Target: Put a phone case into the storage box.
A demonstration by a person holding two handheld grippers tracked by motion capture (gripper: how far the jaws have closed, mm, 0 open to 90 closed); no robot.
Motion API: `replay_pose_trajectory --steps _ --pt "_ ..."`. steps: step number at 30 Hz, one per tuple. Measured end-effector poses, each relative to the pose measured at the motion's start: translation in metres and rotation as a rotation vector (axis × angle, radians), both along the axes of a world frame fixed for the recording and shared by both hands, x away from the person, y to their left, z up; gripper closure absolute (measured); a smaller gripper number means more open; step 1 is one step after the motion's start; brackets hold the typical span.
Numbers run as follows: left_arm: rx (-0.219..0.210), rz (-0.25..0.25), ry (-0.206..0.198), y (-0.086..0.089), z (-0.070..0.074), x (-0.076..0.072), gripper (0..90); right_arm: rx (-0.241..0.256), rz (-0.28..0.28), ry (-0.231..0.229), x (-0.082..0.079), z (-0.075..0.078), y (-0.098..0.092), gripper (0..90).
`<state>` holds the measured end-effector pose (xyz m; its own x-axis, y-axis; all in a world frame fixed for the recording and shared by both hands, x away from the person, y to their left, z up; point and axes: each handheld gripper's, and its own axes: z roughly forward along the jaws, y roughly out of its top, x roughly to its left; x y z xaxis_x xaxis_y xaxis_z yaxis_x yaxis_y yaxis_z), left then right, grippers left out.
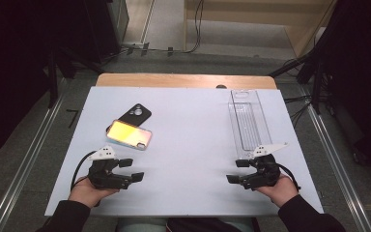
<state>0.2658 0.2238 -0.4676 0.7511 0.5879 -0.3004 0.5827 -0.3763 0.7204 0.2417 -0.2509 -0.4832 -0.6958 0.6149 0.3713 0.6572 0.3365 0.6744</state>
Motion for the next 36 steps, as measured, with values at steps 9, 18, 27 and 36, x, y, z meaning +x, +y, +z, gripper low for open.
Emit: replay_pose_trajectory --steps 9,18,27,36 --pt "-0.002 0.005 0.008 0.0000 0.0004 -0.0002 23.9 -0.011 -0.031 0.002 0.0012 0.0004 -0.0021 12.3" --pt "-0.009 0.015 0.025 0.0007 0.0021 0.0001 23.9 -0.007 -0.028 0.026 0.0017 0.0006 -0.0028 0.4" --pt "-0.010 0.022 0.027 0.0021 0.0024 -0.0005 24.0 -0.026 -0.038 -0.005 0.0023 0.0026 -0.0024 0.7" --pt "-0.002 0.025 0.024 0.0037 0.0018 -0.0028 24.3 -0.022 -0.048 -0.005 0.0052 0.0030 -0.0042 2.0"
